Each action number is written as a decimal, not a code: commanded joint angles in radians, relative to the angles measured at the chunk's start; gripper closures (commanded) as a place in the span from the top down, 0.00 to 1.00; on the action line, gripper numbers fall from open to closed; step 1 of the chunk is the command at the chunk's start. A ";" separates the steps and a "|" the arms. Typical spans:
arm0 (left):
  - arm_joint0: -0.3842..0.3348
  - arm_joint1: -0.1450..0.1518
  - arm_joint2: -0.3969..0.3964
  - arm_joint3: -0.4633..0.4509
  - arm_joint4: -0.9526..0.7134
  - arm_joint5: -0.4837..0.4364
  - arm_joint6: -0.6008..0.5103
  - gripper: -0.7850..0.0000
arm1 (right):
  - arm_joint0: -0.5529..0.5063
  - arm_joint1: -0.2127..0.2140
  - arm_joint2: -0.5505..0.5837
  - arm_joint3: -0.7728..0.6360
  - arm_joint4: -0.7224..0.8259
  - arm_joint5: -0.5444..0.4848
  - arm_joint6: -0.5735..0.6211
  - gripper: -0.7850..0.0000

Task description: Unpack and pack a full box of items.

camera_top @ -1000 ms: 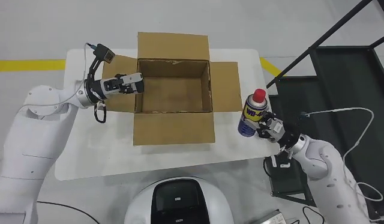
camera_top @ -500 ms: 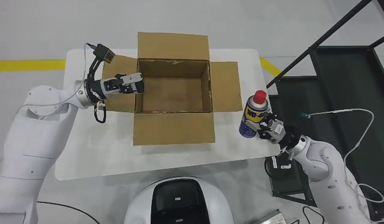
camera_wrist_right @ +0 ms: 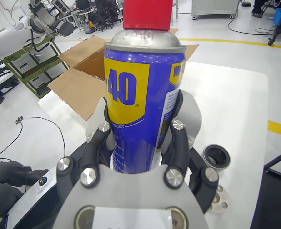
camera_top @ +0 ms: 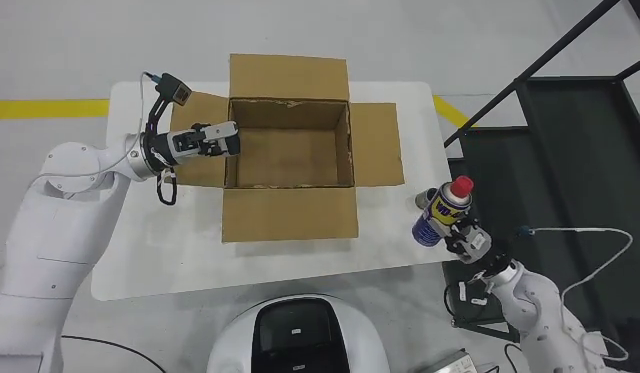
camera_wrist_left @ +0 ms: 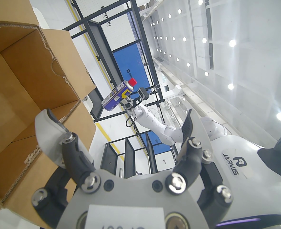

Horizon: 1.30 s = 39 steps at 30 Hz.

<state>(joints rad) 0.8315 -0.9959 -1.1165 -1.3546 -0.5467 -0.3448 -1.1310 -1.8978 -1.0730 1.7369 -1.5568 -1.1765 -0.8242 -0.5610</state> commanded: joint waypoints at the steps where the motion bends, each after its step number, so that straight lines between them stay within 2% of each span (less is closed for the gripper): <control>1: 0.000 0.000 0.000 0.000 0.000 0.000 0.000 1.00 | -0.006 -0.006 -0.026 0.042 -0.050 0.029 -0.113 0.00; 3: 0.000 0.000 0.000 0.000 0.000 0.000 0.000 1.00 | -0.001 -0.009 -0.063 0.075 -0.120 0.047 -0.155 0.00; 16: 0.000 0.000 0.000 0.000 0.000 0.000 0.000 1.00 | -0.001 -0.009 -0.063 0.075 -0.120 0.047 -0.155 0.00; 21: 0.000 0.000 0.000 0.000 0.000 0.000 0.000 1.00 | 0.026 -0.021 -0.101 0.112 -0.054 0.109 -0.158 0.00; 23: 0.000 0.000 0.000 0.000 0.000 0.000 0.000 1.00 | 0.047 -0.028 -0.130 0.157 -0.054 0.139 -0.205 0.00; 27: 0.000 0.000 0.000 0.000 0.000 0.000 0.000 1.00 | 0.096 -0.048 -0.200 0.275 -0.062 0.209 -0.375 0.00; 32: 0.000 0.000 0.000 0.000 0.000 0.000 0.000 1.00 | 0.158 -0.074 -0.276 0.438 -0.110 0.366 -0.584 0.00; 36: 0.000 0.000 0.000 0.000 0.000 0.000 0.000 1.00 | 0.216 -0.092 -0.341 0.556 -0.173 0.464 -0.686 0.00; 39: 0.000 0.000 0.000 0.000 0.000 0.000 0.000 1.00 | 0.263 -0.106 -0.385 0.631 -0.200 0.500 -0.742 0.00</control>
<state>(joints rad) 0.8315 -0.9959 -1.1165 -1.3546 -0.5467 -0.3448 -1.1310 -1.6522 -1.1745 1.3676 -0.9537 -1.3669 -0.3317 -1.2860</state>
